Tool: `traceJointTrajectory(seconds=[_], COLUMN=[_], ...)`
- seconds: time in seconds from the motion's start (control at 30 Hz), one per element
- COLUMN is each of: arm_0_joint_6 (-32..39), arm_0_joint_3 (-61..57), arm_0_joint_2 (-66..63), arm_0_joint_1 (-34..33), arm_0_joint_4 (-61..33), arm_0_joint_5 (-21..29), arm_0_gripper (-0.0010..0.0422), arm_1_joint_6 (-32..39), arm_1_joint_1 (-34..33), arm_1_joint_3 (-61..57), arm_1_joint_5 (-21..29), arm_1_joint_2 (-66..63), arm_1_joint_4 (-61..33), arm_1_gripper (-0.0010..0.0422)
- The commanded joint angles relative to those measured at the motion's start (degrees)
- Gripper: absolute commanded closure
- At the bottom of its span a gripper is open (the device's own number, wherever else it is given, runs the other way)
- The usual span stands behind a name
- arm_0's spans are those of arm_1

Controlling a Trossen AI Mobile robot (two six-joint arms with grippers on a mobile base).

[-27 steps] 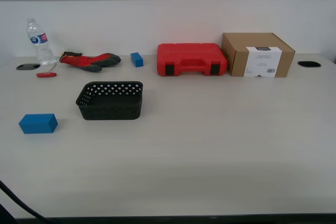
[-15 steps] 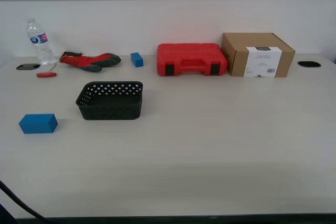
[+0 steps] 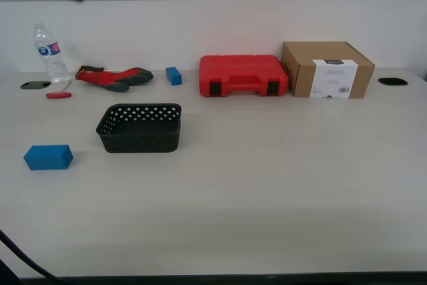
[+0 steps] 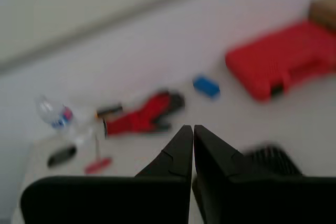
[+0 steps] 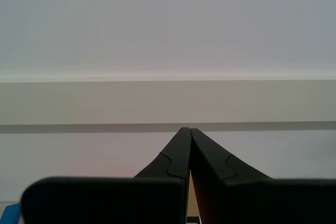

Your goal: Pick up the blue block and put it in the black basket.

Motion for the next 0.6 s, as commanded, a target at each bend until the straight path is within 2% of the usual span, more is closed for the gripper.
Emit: traceJointTrajectory(seconds=[0.03, 0.13, 0.2, 0.27, 0.3, 0.47, 0.5, 0.6], arm_0_joint_6=[0.00, 0.00, 0.00, 0.00, 0.00, 0.00, 0.00, 0.00], arm_0_joint_3=[0.07, 0.07, 0.07, 0.07, 0.07, 0.07, 0.07, 0.07], arm_0_joint_2=[0.02, 0.02, 0.02, 0.02, 0.02, 0.02, 0.02, 0.02], arm_0_joint_1=[0.07, 0.04, 0.04, 0.07, 0.04, 0.04, 0.04, 0.04], arm_0_joint_4=[0.15, 0.15, 0.15, 0.15, 0.15, 0.15, 0.15, 0.13], arm_0_joint_5=[0.02, 0.02, 0.02, 0.02, 0.02, 0.02, 0.02, 0.02], arm_0_gripper=[0.0413, 0.0413, 0.0413, 0.0413, 0.0413, 0.0413, 0.0413, 0.0413], arm_1_joint_6=[2.78, 7.26, 7.32, 6.91, 5.27, -21.00, -23.67, -22.03], arm_1_joint_1=[-0.02, 0.00, 0.04, 0.07, 0.09, 0.26, 0.26, 0.37], arm_1_joint_3=[1.25, 2.27, 2.78, 2.78, 2.73, 1.57, 1.11, -0.42], arm_1_joint_5=[-4.70, -14.32, -21.75, -25.40, -25.33, -19.23, -18.53, -18.78], arm_1_joint_2=[0.42, 0.42, 0.42, 0.39, 0.42, 0.42, 0.42, 0.42], arm_1_joint_4=[-11.96, -18.88, -21.90, -24.26, -25.53, -26.69, -26.38, -26.32], arm_1_gripper=[0.0413, 0.0413, 0.0413, 0.0412, 0.0413, 0.0412, 0.0413, 0.0413])
